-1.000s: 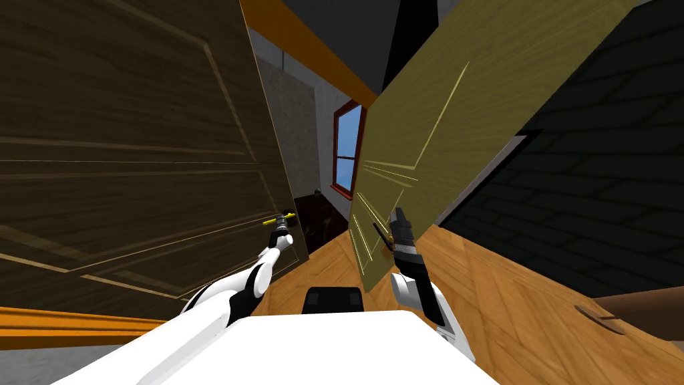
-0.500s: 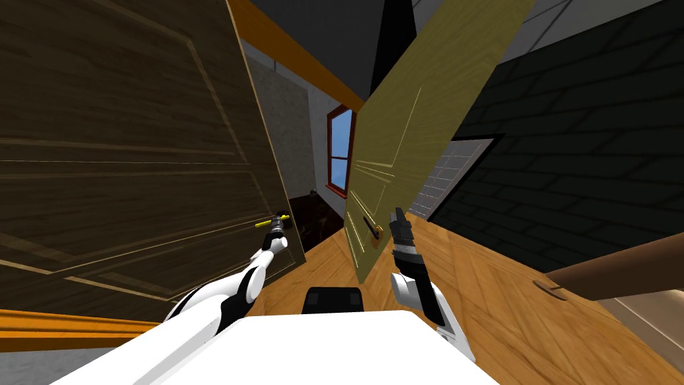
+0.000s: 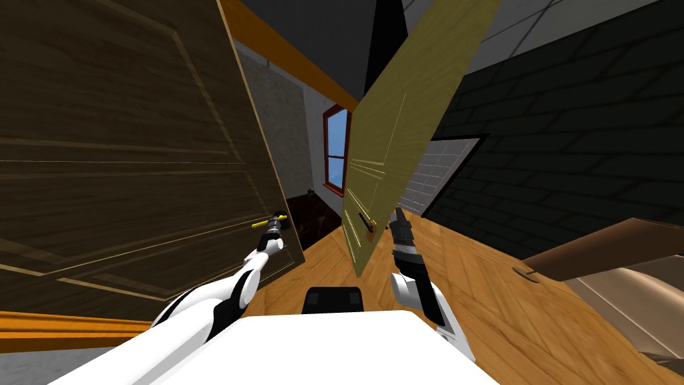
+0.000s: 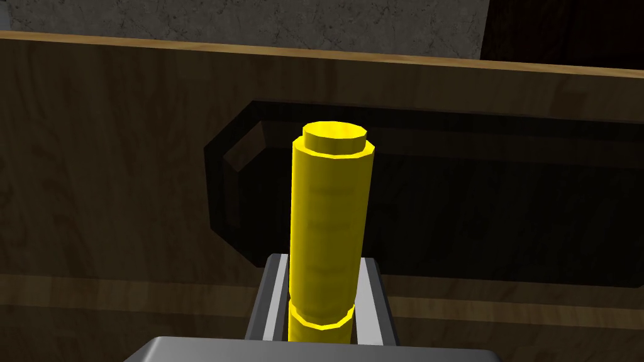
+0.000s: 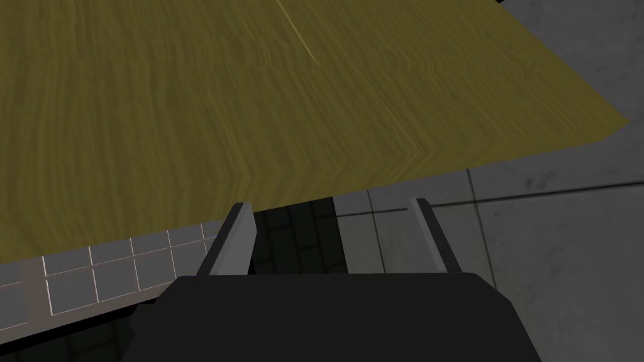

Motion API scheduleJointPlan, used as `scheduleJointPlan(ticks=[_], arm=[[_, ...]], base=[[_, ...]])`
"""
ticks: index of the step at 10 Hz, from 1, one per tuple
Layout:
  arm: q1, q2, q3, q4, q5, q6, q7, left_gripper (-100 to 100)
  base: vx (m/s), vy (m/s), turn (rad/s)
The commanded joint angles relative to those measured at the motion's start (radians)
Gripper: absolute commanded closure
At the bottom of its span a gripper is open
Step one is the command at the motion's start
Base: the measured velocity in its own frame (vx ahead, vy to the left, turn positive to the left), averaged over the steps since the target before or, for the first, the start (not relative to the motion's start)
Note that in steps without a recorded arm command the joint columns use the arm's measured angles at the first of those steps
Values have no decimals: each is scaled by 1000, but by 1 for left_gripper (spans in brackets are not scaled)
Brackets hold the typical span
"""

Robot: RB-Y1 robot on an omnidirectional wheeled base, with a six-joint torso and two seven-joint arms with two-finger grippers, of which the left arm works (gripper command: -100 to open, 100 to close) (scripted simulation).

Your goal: Pull the door open

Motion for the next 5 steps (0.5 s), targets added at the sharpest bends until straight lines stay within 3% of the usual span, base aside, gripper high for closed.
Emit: scheduleJointPlan(ticks=[1,5], arm=[[3,9,-21,4,-7,0,32,100],[33,55,-61,1,-21,10,111,100]], base=[[-88,-3,-37],[-128,3,-43]])
